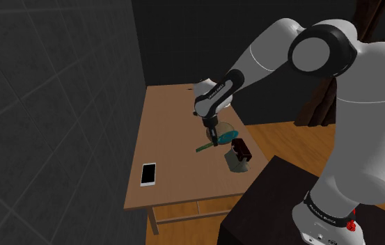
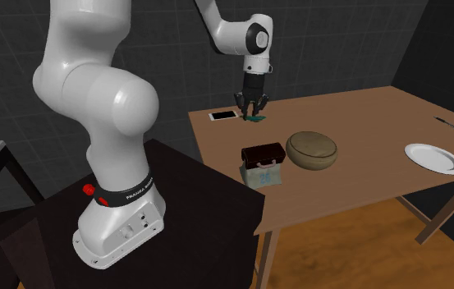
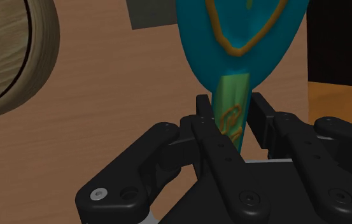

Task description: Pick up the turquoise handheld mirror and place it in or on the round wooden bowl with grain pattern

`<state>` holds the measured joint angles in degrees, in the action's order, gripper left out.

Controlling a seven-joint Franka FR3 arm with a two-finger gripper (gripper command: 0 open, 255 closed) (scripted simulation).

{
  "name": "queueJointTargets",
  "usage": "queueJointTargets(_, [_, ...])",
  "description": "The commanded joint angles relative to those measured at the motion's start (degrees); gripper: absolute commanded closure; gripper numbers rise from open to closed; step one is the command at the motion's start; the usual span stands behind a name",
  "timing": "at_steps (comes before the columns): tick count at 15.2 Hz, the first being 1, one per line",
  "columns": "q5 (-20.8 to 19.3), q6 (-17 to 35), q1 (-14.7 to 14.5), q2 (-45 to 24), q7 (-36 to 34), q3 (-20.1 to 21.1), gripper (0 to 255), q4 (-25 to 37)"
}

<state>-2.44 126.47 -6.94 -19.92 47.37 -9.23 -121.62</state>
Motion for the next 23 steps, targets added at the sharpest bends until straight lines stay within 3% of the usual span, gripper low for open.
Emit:
queueJointTargets(1, [-0.1,-1.4,-0.2,1.2,-0.2,0.0,255,0.1])
queueJointTargets(8, [-0.6,-5.6,-0.4,4.8,-0.2,-0.2,255,0.8])
queueJointTargets(16, [0.0,-9.8,5.8,-4.4,8.9,-3.1,255,14.9])
queueJointTargets(23, [1.3,-15.7,11.9,-14.9,16.1,-4.3,255,31.8])
